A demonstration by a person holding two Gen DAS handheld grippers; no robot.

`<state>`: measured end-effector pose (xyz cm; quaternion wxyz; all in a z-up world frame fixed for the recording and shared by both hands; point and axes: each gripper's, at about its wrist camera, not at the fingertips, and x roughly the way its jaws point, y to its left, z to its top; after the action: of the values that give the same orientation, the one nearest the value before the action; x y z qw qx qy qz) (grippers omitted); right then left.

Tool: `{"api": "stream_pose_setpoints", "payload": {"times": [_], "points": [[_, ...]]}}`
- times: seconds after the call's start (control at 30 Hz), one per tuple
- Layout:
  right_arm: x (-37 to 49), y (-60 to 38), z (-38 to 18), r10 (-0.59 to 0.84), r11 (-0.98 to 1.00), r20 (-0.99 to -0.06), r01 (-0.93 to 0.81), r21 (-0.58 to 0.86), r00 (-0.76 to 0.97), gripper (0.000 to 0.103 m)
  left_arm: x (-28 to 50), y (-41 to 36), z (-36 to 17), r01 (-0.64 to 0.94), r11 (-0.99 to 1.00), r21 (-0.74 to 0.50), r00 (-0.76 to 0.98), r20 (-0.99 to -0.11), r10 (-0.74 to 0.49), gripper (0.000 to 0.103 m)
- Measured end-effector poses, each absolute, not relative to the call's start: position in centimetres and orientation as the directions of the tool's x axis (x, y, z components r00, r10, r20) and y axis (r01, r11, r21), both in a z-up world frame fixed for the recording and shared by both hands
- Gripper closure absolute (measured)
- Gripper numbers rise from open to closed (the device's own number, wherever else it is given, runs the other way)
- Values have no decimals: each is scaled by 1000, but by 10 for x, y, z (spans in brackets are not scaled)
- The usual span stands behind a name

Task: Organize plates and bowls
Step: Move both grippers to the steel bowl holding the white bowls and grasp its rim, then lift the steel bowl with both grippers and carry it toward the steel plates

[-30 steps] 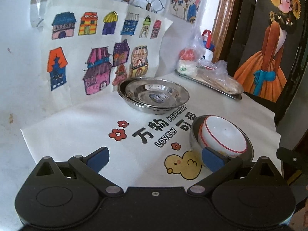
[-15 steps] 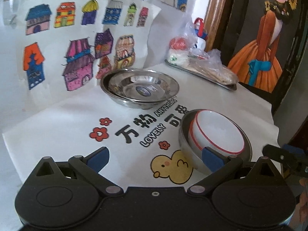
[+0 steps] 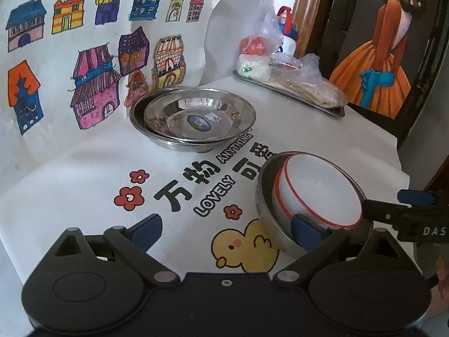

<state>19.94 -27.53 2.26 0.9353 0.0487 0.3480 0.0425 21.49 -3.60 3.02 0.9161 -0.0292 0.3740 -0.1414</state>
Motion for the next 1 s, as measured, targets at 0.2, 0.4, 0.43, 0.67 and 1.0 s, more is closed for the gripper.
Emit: {"api": "stream_pose_setpoints", "payload": {"times": [0.2, 0.4, 0.43, 0.67, 1.0], "points": [[212, -274, 25, 117, 992, -691, -49, 117, 713, 1, 220, -40, 33, 246, 959, -140, 672, -688, -273, 10], [218, -283, 27, 223, 972, -700, -98, 214, 678, 19, 223, -41, 34, 258, 952, -163, 660, -690, -297, 17], [218, -284, 27, 240, 967, -698, -106, 231, 675, 25, 224, -41, 34, 259, 950, -173, 657, -690, -305, 20], [217, -281, 31, 276, 955, -687, -109, 276, 673, 43, 227, -40, 35, 269, 928, -256, 629, -683, -371, 43], [227, -270, 39, 252, 963, -721, -94, 252, 645, 55, 239, -40, 36, 173, 927, -332, 611, -702, -365, 60]]}}
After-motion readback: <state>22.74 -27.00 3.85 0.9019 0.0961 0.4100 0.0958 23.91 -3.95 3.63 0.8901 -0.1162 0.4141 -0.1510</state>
